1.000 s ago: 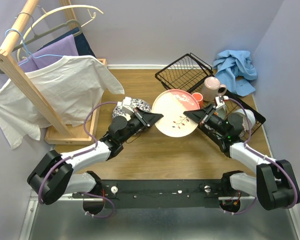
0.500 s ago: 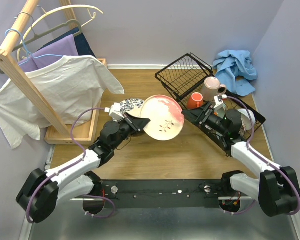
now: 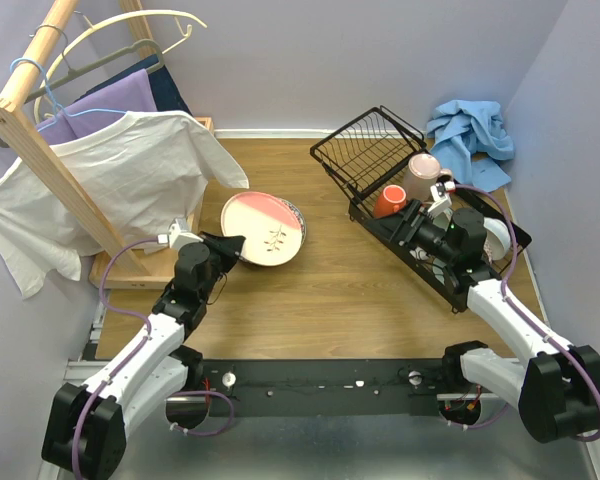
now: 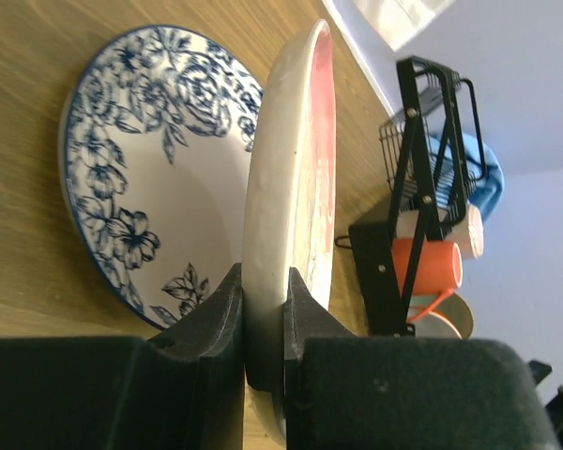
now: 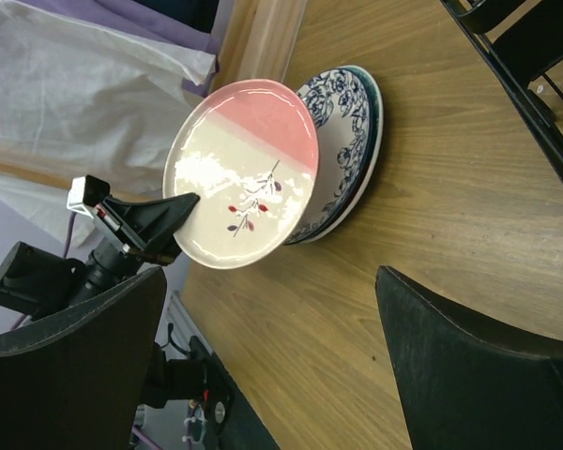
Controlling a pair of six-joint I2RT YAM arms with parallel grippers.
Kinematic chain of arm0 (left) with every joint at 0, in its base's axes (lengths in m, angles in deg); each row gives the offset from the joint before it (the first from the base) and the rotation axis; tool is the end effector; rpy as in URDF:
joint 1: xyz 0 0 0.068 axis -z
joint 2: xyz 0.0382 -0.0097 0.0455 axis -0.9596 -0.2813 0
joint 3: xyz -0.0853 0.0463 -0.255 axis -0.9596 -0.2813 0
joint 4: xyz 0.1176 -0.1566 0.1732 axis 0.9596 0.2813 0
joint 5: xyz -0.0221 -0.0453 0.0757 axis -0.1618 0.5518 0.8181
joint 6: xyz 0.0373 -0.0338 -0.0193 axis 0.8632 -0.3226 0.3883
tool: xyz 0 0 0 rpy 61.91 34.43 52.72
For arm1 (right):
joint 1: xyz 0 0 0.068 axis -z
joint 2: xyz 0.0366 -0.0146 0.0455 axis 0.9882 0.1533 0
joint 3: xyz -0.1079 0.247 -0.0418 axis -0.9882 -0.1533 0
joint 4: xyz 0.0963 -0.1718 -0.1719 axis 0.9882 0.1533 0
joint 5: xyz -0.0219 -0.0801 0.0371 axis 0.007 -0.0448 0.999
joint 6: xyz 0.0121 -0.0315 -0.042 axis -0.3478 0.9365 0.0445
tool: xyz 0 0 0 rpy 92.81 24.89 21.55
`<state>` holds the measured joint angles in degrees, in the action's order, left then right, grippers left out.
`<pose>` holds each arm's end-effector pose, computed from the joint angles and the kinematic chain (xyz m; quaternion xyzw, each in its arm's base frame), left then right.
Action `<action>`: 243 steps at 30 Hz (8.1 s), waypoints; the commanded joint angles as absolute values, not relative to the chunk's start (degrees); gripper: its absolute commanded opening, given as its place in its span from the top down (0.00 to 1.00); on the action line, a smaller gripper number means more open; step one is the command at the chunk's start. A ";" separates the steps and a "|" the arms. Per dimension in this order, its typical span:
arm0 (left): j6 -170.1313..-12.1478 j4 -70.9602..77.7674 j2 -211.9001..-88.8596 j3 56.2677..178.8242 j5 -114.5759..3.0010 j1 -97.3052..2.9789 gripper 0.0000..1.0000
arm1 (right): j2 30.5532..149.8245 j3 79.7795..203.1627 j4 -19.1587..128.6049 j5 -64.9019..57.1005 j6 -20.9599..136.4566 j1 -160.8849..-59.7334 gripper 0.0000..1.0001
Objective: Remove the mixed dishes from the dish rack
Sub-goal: Place the plate at the center of the board, then pick up the cup from the dish rack.
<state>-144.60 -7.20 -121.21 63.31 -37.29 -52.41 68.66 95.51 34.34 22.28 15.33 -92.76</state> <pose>0.1762 -0.0618 0.2116 -0.3459 0.7160 -0.3599 0.4880 0.2218 0.0657 0.2529 0.0599 0.7544 0.5033 0.4171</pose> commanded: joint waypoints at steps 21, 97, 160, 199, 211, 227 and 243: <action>-152.07 -15.15 -133.51 67.70 -42.86 -59.42 0.98 | 66.32 97.39 40.77 19.48 20.70 -92.70 0.00; -118.59 29.59 -156.62 98.28 -53.42 -58.20 0.01 | 67.73 100.03 45.78 17.64 24.92 -92.70 0.00; -98.37 25.99 -90.35 75.09 -51.74 -54.24 0.01 | 77.04 124.55 79.89 -9.09 59.47 -92.70 0.00; -98.02 25.46 -92.29 74.91 -49.81 -54.41 0.01 | 112.03 144.94 78.56 -12.07 56.48 -93.57 0.00; -97.93 25.63 -92.38 75.00 -49.64 -54.50 0.01 | 113.35 145.11 79.70 -11.81 56.21 -94.19 0.17; -98.19 25.72 -92.46 74.91 -49.90 -54.50 0.01 | 104.91 145.64 79.00 -9.52 53.84 -94.19 0.89; -105.66 16.51 -97.82 74.73 -57.88 -54.50 0.01 | 88.41 139.76 73.74 -6.45 45.76 -94.10 0.99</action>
<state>-101.52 23.55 -94.77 74.94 -52.48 -54.42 94.89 142.11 79.78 -10.09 50.21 -93.87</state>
